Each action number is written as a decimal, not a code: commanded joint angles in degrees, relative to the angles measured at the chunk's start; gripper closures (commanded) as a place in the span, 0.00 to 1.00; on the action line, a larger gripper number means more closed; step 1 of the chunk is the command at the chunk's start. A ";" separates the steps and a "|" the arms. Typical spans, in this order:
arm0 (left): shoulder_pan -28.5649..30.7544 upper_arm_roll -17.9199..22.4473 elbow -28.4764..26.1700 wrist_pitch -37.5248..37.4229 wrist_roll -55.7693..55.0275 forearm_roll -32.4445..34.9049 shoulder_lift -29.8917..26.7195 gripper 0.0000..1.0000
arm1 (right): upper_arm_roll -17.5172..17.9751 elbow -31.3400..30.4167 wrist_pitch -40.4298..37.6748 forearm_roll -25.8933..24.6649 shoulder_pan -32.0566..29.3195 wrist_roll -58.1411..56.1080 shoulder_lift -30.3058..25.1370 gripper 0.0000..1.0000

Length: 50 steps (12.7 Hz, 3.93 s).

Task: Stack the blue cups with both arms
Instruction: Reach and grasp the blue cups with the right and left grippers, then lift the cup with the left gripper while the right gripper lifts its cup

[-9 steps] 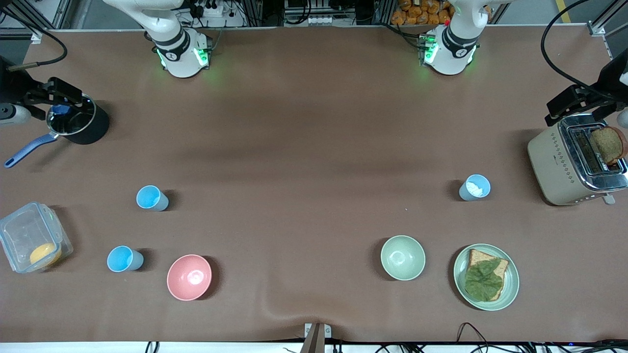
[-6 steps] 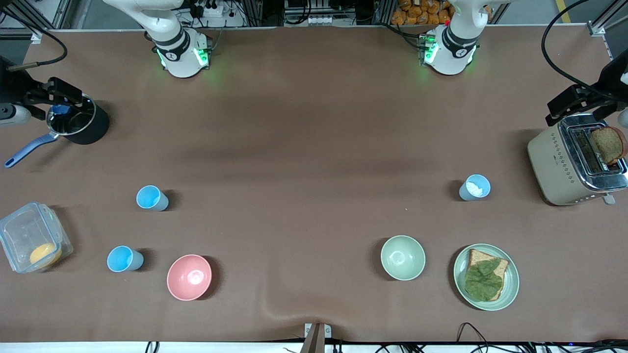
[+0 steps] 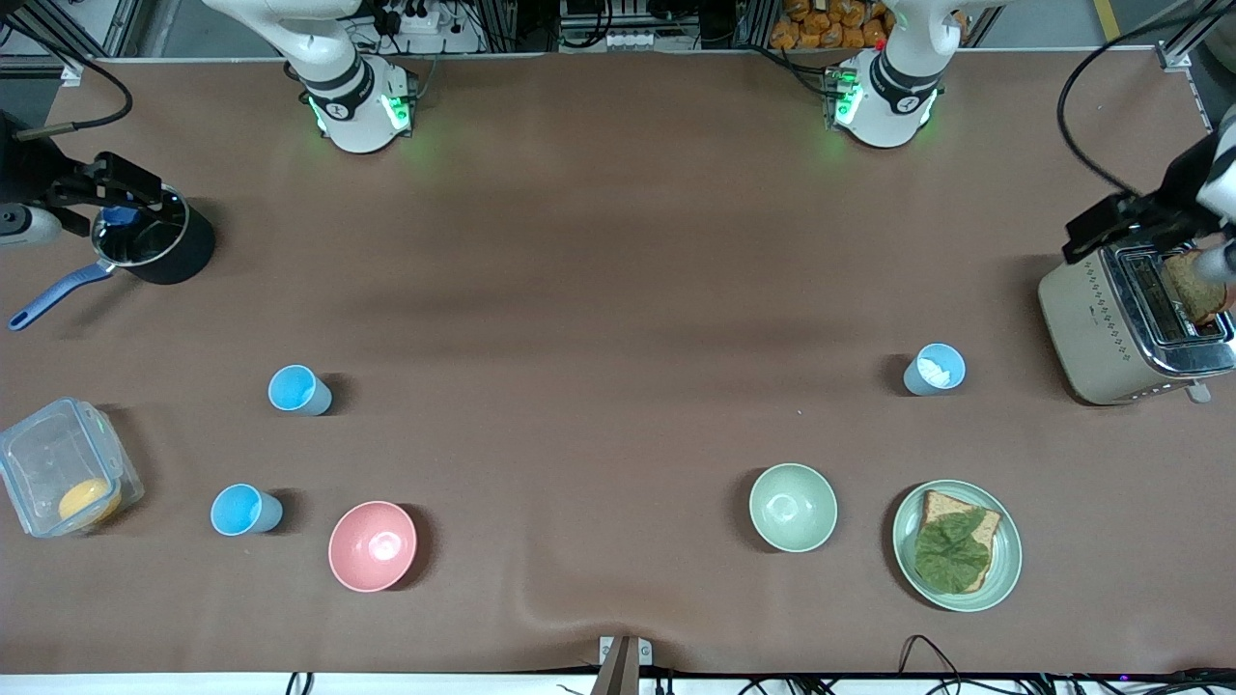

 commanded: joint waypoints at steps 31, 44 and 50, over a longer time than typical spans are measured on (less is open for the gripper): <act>6.21 -17.69 -37.78 49.01 -15.48 -0.18 7.35 1.00 | -0.06 -8.77 33.71 3.24 -7.24 8.48 36.22 0.00; -12.76 -29.77 -14.84 48.11 -72.44 18.86 29.74 1.00 | 0.38 -5.70 27.75 6.31 -4.43 14.89 36.67 1.00; -20.32 -27.49 -8.41 48.11 -82.50 24.43 36.96 1.00 | 1.43 -4.55 24.14 6.31 -3.03 14.10 34.12 1.00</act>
